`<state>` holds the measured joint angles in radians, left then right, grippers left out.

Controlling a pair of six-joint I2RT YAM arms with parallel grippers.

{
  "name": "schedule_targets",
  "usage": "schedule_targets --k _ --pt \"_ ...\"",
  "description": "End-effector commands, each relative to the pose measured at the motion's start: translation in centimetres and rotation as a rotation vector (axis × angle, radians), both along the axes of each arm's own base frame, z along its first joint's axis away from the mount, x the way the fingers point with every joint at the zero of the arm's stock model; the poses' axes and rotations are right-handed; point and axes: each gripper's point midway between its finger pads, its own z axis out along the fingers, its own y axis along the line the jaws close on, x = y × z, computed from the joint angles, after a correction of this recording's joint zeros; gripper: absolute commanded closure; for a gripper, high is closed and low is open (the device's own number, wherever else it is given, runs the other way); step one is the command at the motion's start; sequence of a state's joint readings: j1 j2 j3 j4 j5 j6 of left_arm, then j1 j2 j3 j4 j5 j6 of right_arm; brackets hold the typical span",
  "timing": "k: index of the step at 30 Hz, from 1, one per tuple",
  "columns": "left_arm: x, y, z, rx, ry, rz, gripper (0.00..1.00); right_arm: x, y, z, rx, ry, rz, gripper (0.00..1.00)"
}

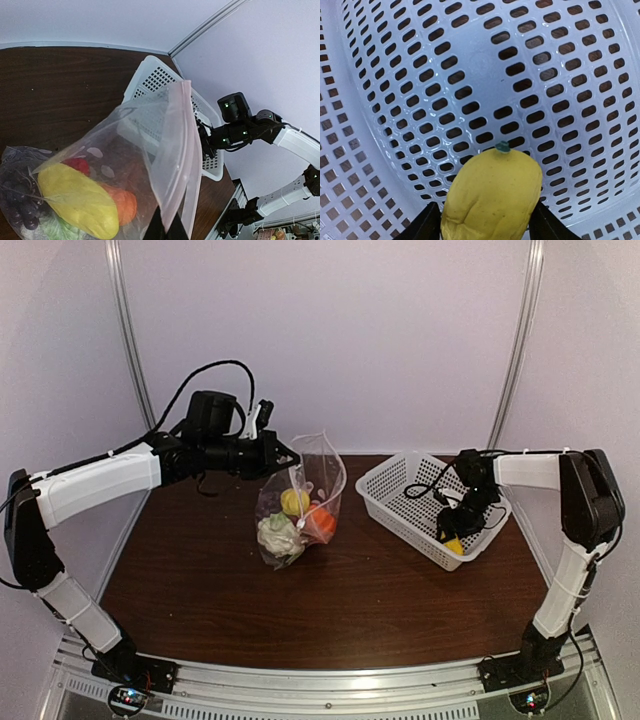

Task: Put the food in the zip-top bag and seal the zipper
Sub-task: Pick up the fake fruit from the bin, then place the fake fruit in the zipper food storage bag.

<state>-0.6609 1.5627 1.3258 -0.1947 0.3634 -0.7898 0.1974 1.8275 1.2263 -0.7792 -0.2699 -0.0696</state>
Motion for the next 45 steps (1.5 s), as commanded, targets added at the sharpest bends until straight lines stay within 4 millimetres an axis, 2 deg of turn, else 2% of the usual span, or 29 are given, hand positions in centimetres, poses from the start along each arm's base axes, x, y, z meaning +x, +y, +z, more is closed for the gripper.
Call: schedule_targets --k 1,6,10,12,18,21,25,28,32,37,45 --pt "-0.1 0.5 1.0 -0.007 -0.043 0.005 1.0 0.8 0.4 1.7 0.031 -0.033 -0.021 0.43" --pt "0.2 0.2 0.9 -0.013 -0.042 -0.004 1.0 1.6 0.5 3.8 0.042 -0.088 -0.008 0.57" --pt "0.1 0.0 1.0 -0.02 -0.044 -0.013 1.0 2.8 1.5 7.1 0.097 -0.168 0.012 0.58" --pt "0.2 0.0 1.1 -0.018 -0.045 -0.012 1.0 3.5 2.4 9.3 0.152 -0.218 0.028 0.61" --pt "0.2 0.0 1.1 -0.016 -0.046 -0.01 1.0 5.6 6.1 18.3 0.355 -0.443 0.112 0.67" --pt "0.1 0.1 1.0 -0.015 -0.042 -0.007 1.0 5.3 8.5 22.2 0.457 -0.535 0.183 0.66" --pt "0.0 0.3 1.0 -0.014 -0.04 -0.003 1.0 3.8 12.2 26.3 0.566 -0.639 0.288 0.65" --pt "0.0 0.2 1.0 -0.015 -0.04 -0.006 1.0 2.3 14.7 27.5 0.61 -0.686 0.355 0.65" --pt "0.0 0.2 1.2 -0.017 -0.041 -0.008 1.0 -0.7 18.8 28.1 0.663 -0.686 0.482 0.64" --pt "0.0 0.2 1.2 -0.016 -0.039 -0.011 1.0 -3.4 22.6 29.9 0.691 -0.741 0.611 0.64" --pt "0.0 0.1 1.5 -0.016 -0.044 -0.014 1.0 -3.0 26.7 30.5 0.716 -0.767 0.669 0.64"
